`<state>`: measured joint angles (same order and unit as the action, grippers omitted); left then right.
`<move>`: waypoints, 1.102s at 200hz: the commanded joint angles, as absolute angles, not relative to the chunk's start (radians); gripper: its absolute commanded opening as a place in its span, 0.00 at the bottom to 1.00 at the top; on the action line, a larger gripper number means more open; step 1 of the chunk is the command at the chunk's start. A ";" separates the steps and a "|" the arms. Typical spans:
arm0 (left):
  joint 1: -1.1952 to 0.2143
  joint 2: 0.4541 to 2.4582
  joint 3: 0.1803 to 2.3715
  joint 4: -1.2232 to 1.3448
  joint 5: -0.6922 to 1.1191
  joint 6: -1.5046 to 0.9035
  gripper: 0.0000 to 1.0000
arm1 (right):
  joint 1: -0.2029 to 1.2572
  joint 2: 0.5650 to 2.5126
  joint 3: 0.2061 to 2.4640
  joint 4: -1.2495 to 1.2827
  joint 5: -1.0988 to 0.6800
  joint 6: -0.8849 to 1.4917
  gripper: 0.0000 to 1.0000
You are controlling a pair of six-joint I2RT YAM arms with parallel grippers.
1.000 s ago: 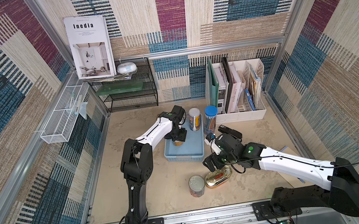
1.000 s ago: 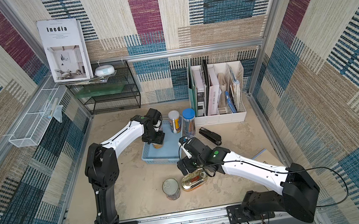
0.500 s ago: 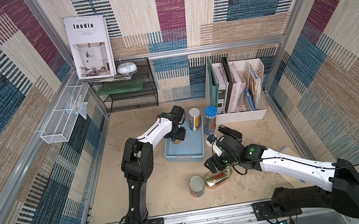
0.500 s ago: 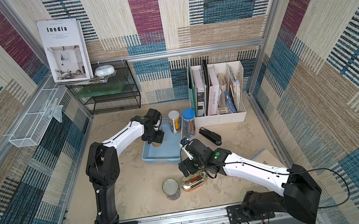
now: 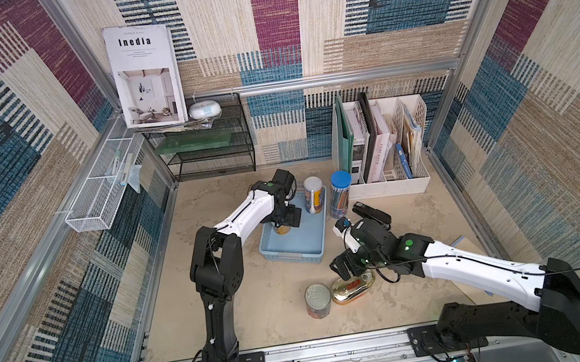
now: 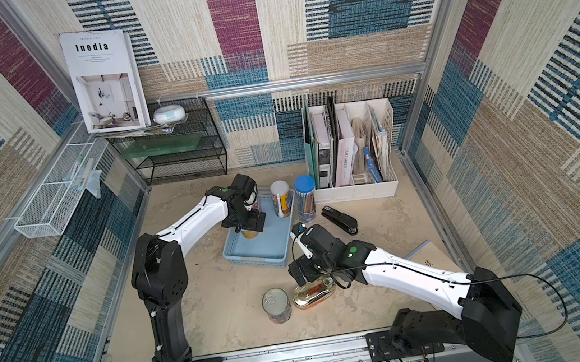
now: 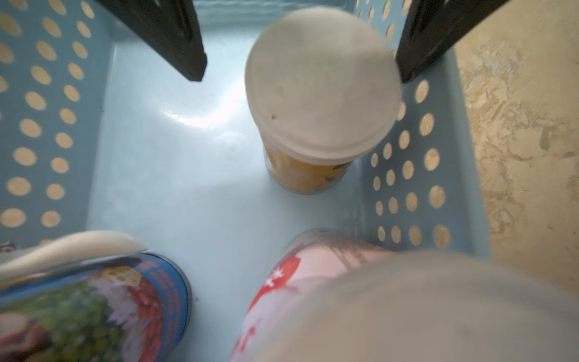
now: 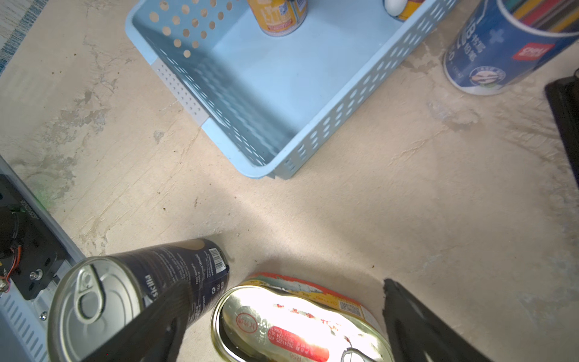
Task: Put the canned food in the basket
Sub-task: Place the canned food in the basket, then pick up the canned food from the center of the board.
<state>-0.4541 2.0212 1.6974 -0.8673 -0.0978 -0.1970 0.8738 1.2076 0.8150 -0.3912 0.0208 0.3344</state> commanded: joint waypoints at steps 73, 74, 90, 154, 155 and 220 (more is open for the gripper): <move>-0.486 1.690 1.513 -0.837 0.035 -0.246 0.99 | 1.043 1.131 0.785 -0.290 -0.037 0.261 0.99; -0.486 1.683 1.507 -0.834 0.037 -0.245 0.99 | 1.048 1.130 0.784 -0.289 -0.034 0.260 0.99; -0.483 1.566 1.408 -0.771 0.049 -0.238 0.99 | 1.137 1.105 0.769 -0.262 0.020 0.241 0.99; -0.469 1.344 1.162 -0.713 0.111 -0.220 0.99 | 1.300 1.104 0.709 -0.239 0.151 0.242 0.99; -0.468 1.341 1.158 -0.712 0.111 -0.220 0.99 | 1.301 1.104 0.708 -0.239 0.151 0.241 0.99; -0.463 1.246 1.038 -0.707 0.109 -0.231 0.97 | 1.324 1.198 0.675 -0.166 0.169 0.201 0.99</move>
<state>-0.4660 1.2587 1.0554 -0.7197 0.1047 -0.2291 1.3216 1.1690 0.6777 -0.2188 0.1413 0.2321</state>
